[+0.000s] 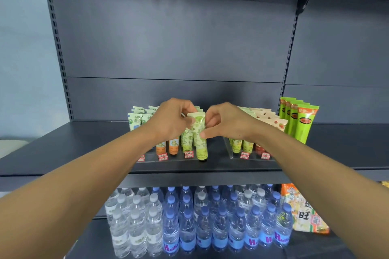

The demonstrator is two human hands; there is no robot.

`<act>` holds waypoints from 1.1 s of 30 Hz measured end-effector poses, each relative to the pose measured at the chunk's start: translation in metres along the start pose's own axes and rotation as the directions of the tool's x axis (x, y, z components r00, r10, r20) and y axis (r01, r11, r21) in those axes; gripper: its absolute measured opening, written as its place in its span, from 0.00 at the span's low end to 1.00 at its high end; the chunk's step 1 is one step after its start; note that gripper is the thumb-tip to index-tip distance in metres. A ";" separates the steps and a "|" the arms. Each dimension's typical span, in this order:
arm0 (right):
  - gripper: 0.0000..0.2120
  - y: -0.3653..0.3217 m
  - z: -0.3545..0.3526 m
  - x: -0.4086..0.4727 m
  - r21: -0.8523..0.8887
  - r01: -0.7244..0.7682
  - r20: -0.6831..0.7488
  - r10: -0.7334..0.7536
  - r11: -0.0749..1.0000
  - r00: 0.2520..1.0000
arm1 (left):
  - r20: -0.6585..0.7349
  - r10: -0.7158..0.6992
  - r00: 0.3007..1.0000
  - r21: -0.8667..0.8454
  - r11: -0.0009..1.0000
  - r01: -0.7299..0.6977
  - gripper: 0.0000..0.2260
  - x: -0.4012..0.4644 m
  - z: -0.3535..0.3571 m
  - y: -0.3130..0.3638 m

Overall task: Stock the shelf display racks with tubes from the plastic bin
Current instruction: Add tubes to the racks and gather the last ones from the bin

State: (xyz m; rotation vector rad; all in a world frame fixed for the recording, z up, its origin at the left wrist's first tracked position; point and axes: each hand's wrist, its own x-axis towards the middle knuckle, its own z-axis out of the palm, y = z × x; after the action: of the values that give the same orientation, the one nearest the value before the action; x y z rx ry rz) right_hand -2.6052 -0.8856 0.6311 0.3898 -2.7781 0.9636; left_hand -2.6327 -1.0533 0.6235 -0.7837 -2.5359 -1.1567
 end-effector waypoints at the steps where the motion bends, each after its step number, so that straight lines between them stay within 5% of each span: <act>1: 0.10 -0.001 0.002 -0.001 -0.021 0.005 -0.009 -0.005 1.000 1.000 | -0.001 0.010 1.000 0.006 1.000 -0.010 0.08 0.002 0.002 0.003; 8: 0.11 0.006 0.006 0.003 -0.224 0.002 -0.113 -0.028 0.975 0.993 | -0.109 0.072 0.991 0.174 0.983 -0.052 0.06 0.002 -0.001 0.002; 14: 0.14 0.013 0.018 0.028 -0.227 -0.092 -0.323 0.014 0.970 0.946 | -0.032 -0.074 0.997 0.246 0.966 0.079 0.08 -0.015 -0.017 -0.028; 33: 0.27 0.028 0.056 0.041 -0.251 -0.173 -0.210 0.121 0.952 0.970 | 0.076 -0.134 0.988 0.280 0.954 0.108 0.09 -0.040 -0.007 -0.051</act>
State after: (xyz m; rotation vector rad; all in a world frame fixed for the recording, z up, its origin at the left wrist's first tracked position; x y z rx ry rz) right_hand -2.6568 -0.9075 0.5818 0.0458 -2.7355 0.6007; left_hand -2.6282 -1.1012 0.5794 -0.6343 -2.7765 -0.7874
